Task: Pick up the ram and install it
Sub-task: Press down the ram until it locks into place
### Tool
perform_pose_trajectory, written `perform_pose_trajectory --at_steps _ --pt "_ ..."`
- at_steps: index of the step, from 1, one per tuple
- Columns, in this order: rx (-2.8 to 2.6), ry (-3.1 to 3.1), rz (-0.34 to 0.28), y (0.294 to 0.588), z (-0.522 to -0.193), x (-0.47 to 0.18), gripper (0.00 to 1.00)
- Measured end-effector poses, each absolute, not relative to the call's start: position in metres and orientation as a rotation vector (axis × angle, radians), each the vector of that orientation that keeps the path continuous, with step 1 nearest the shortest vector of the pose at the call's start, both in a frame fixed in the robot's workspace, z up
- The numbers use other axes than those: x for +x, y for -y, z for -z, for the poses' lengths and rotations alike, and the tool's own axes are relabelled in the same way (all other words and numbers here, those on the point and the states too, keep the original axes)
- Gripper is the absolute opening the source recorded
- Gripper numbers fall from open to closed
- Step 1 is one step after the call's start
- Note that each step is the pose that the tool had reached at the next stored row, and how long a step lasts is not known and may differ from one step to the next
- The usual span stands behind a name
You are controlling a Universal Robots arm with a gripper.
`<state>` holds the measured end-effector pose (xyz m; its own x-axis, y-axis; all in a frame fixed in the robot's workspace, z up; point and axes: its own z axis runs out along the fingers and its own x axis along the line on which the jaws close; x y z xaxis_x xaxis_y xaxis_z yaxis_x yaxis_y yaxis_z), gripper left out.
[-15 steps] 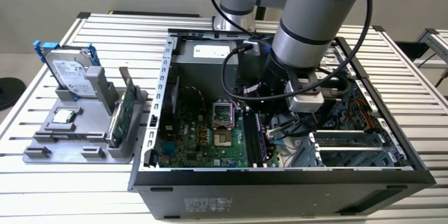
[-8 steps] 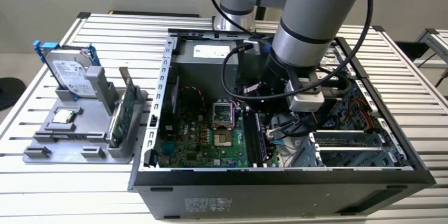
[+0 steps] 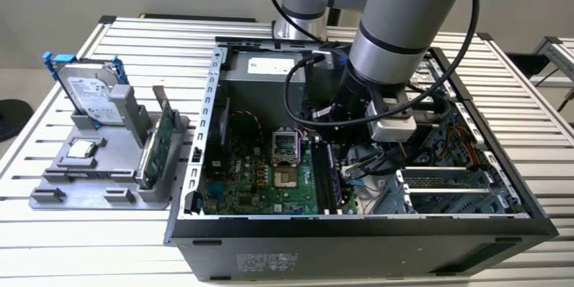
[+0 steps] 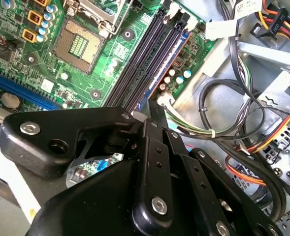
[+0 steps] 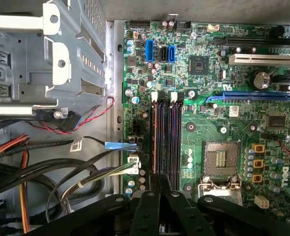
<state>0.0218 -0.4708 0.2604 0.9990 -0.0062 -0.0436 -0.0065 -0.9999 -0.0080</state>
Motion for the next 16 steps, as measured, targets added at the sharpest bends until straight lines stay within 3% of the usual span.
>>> perform_pose_trajectory --at_steps 16 --pt "-3.133 0.028 -0.068 0.4708 -0.2621 0.0218 0.0"
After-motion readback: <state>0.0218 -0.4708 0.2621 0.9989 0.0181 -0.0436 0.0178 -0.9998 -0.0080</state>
